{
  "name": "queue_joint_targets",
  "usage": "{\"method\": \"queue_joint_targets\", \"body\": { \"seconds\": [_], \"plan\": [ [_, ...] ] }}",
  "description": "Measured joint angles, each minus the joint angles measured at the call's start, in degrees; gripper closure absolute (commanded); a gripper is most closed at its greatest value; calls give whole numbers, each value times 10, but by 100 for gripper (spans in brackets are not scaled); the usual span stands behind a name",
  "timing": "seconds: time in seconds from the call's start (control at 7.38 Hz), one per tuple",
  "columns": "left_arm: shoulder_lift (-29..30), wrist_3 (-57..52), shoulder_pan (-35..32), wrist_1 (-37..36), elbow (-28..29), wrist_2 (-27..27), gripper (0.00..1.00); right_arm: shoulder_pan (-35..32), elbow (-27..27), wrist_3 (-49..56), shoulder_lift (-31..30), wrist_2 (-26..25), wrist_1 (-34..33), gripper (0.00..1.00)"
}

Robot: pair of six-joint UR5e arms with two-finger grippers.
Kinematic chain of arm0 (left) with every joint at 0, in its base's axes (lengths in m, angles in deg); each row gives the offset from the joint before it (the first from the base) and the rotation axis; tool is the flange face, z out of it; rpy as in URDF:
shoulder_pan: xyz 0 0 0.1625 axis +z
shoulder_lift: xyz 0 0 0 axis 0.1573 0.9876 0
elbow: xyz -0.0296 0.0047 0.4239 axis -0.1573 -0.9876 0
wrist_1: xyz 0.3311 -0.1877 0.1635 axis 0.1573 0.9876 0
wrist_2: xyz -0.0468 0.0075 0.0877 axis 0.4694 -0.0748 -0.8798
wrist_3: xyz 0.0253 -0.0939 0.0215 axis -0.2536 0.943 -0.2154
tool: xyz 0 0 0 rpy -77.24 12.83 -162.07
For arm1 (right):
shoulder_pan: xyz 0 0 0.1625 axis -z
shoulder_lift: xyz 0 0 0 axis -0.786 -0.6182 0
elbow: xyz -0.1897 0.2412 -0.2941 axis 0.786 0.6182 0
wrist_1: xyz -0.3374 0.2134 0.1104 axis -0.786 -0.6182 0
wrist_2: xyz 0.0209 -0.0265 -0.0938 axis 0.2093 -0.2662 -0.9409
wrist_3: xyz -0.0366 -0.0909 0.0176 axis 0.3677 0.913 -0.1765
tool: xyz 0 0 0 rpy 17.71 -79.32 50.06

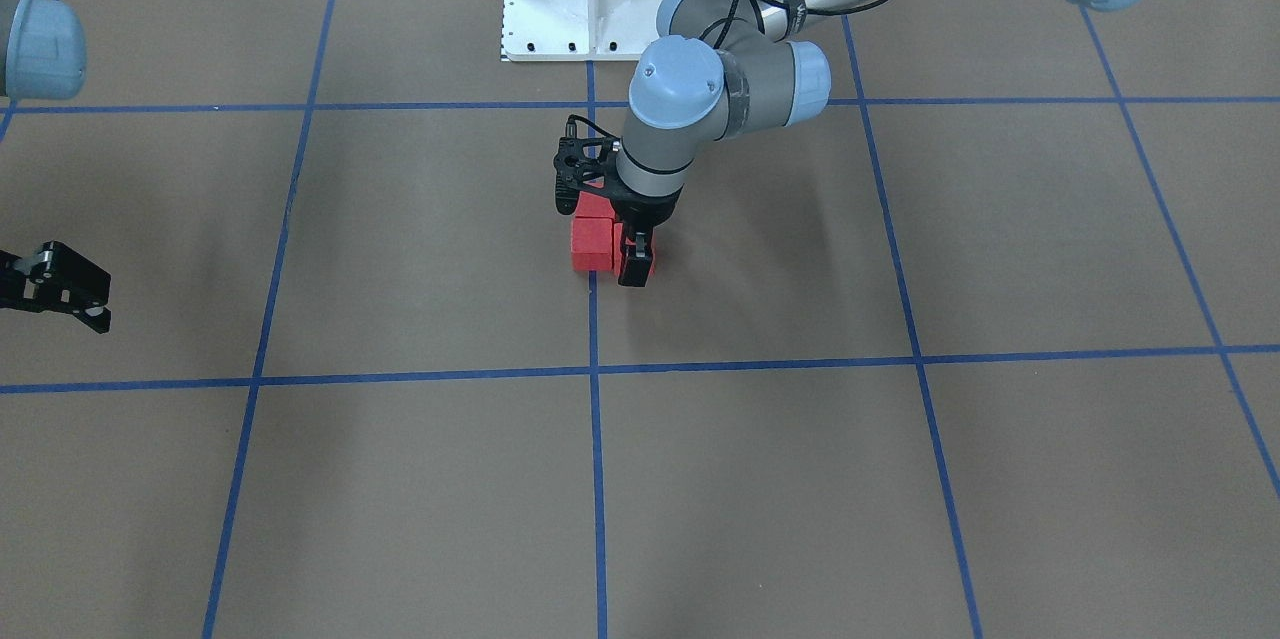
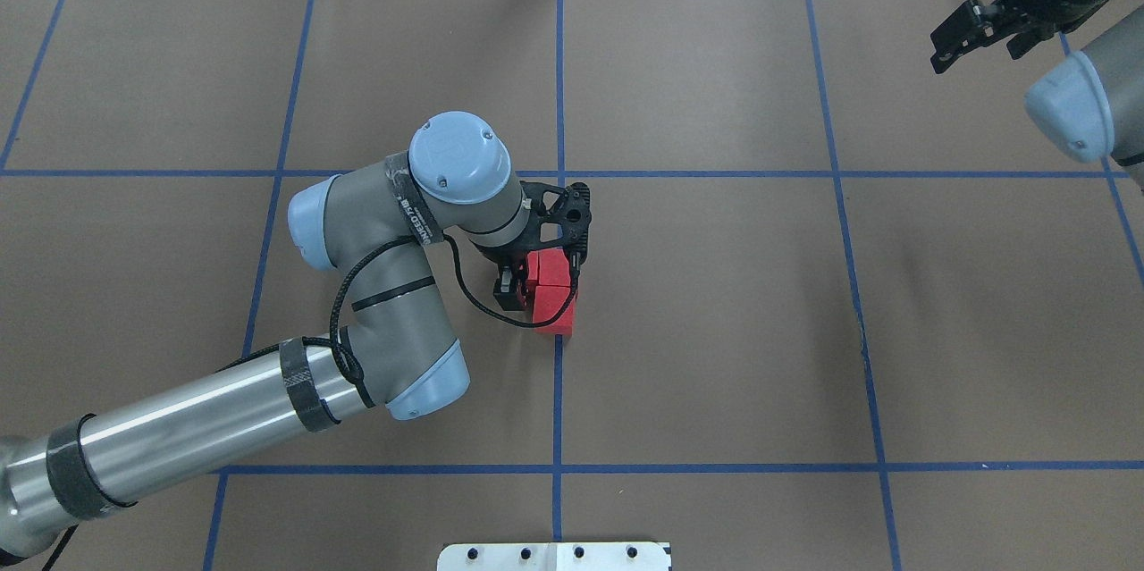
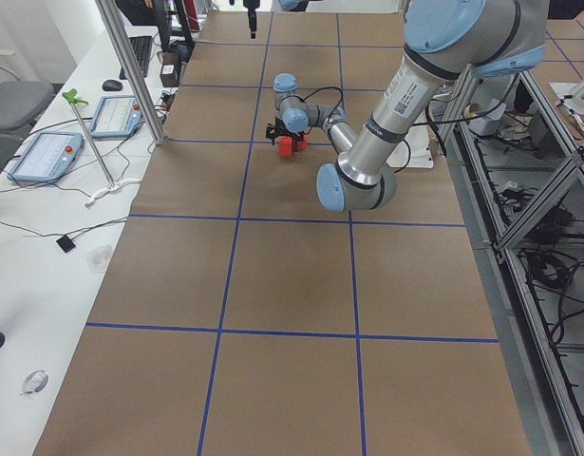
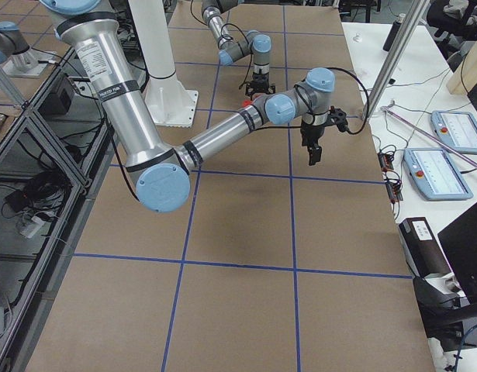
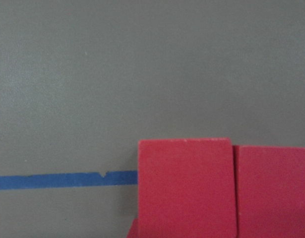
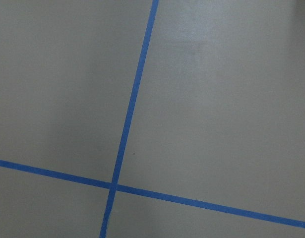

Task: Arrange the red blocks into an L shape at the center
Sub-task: 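Open the left gripper and lift it off the placed cube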

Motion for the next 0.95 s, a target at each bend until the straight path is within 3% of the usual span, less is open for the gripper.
{"method": "queue_joint_targets", "body": {
  "seconds": [0.27,0.68,0.95],
  "plan": [
    [-2,-2,-9,-29,-30,2,0,0,0,0,0,0,0,0],
    [-5,-28,-20,-132,-122,3,0,0,0,0,0,0,0,0],
    [-20,12,-53,-150,-140,4,0,0,0,0,0,0,0,0]
  ]
}}
